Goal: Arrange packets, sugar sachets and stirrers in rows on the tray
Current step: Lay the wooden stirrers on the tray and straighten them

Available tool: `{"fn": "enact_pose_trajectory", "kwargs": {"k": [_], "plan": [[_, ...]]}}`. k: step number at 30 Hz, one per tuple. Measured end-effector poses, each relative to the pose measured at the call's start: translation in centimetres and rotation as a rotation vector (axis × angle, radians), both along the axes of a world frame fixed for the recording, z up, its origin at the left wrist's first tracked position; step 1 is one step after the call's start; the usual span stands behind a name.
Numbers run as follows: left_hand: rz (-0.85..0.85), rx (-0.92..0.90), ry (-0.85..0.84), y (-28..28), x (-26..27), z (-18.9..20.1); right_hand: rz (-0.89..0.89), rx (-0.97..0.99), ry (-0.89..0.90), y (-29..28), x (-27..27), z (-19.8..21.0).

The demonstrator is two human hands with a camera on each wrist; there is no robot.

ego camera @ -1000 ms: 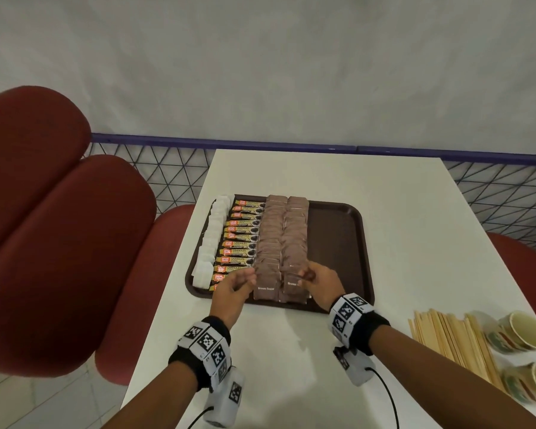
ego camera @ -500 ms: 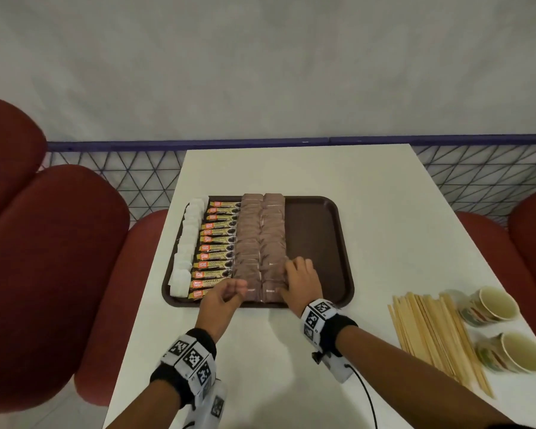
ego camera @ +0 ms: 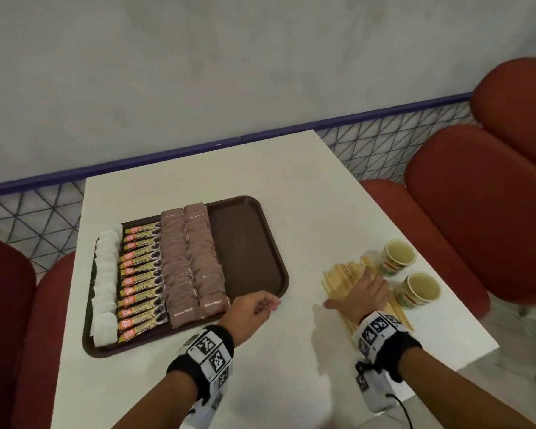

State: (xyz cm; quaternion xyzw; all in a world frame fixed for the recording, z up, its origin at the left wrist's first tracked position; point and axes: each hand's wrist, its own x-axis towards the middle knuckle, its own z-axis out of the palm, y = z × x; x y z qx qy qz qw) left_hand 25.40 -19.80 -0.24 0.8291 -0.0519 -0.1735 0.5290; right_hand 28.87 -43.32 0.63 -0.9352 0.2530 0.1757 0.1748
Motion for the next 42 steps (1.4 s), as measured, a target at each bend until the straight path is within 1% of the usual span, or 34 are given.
{"fn": "enact_pose_trajectory", "kwargs": {"k": [3,8,11,13,14,17,21,27,30,35,38,42], "plan": [[-0.071,0.053,-0.007,-1.7,0.5,-0.3,-0.014,-0.030,0.073,-1.4,0.3,-0.2],[-0.099,0.069,0.022,-2.9,0.8,-0.3,-0.026,-0.055,0.154,-1.3,1.0,-0.3],[-0.091,0.087,0.041,-2.9,0.7,-0.3,0.008,-0.140,0.078,-0.9,0.9,-0.5],[-0.088,0.100,0.057,-2.8,0.6,-0.3,0.061,-0.101,0.042,-0.7,0.9,-0.7],[-0.086,0.106,0.068,-2.7,0.5,-0.4,0.087,-0.107,0.050,-0.6,1.0,-0.8],[-0.081,0.110,0.085,-2.5,0.6,-0.4,0.113,-0.218,0.080,-0.5,1.2,-0.6],[-0.071,0.139,0.102,-2.5,0.8,-0.6,0.145,-0.187,0.130,-0.7,1.2,-0.8],[-0.099,0.198,0.142,-4.0,1.1,-0.8,0.254,-0.218,0.131,0.2,1.1,-0.8],[-0.120,0.224,0.153,-4.6,1.5,-0.6,0.336,-0.228,0.128,0.9,0.7,-1.2],[-0.135,0.261,0.154,-5.6,1.4,-0.3,0.514,-0.289,0.042,1.5,-0.4,-1.9],[-0.129,0.245,0.171,-6.0,1.2,0.1,0.611,-0.238,0.006,1.4,-0.5,-2.1],[-0.112,0.212,0.187,-6.5,1.2,0.3,0.631,-0.189,-0.026,1.1,-0.5,-2.1]]}}
